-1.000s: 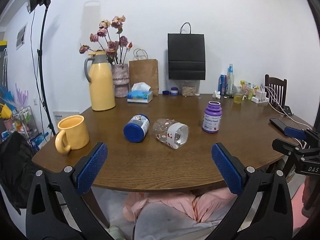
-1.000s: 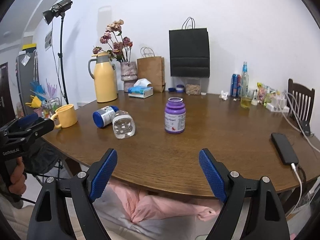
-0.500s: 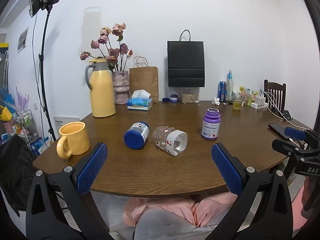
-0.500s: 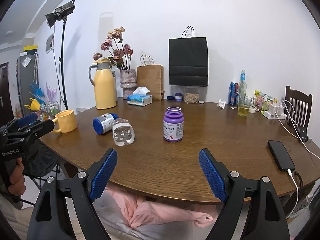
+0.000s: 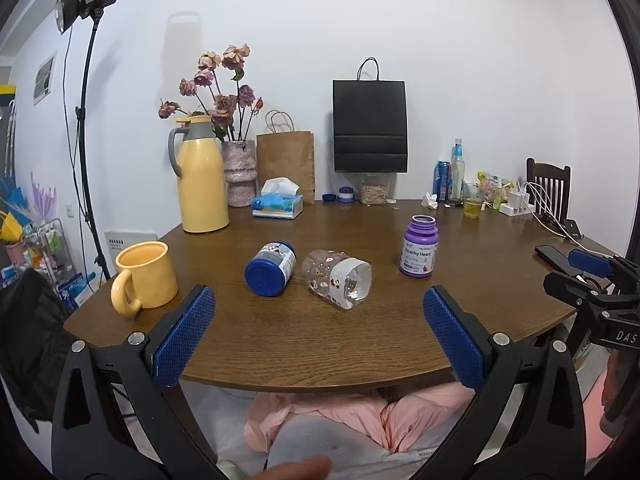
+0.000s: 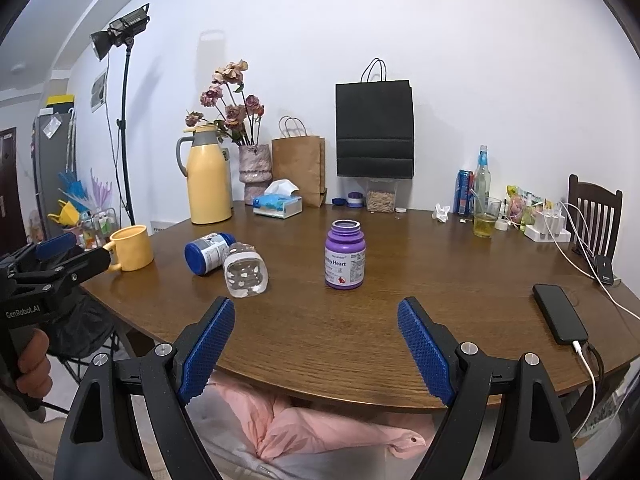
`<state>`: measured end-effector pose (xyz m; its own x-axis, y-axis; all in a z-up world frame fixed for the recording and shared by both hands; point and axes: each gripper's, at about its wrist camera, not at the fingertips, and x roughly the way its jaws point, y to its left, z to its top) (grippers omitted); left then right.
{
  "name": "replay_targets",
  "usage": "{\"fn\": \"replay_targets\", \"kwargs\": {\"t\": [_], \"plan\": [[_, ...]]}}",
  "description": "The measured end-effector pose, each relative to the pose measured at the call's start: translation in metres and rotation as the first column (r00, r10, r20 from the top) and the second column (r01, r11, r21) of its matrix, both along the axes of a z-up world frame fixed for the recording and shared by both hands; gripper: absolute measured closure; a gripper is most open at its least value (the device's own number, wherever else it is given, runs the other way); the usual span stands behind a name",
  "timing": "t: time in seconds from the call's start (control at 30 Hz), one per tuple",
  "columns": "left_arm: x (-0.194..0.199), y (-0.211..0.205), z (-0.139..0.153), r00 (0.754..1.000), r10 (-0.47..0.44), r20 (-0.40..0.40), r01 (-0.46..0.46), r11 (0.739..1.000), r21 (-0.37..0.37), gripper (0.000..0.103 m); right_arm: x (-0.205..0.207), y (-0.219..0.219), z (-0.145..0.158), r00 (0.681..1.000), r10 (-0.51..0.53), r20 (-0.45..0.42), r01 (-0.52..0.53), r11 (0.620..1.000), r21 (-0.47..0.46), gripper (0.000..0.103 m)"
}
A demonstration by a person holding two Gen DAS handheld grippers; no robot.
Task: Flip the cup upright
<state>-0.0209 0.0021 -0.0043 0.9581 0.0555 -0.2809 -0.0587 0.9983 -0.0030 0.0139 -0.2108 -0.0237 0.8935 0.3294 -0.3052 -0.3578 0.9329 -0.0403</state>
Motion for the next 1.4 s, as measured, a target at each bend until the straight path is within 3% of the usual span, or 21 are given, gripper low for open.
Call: {"fn": "replay_targets", "kwargs": {"t": [1.4], "plan": [[0.0027, 0.0007, -0.0039, 1.0, -0.005, -0.024, 0.005, 1.0, -0.013, 0.0, 0.0054, 0.0024, -0.0061, 0.999, -0.008, -0.033, 0.008, 1.0, 0.009, 0.015]]}}
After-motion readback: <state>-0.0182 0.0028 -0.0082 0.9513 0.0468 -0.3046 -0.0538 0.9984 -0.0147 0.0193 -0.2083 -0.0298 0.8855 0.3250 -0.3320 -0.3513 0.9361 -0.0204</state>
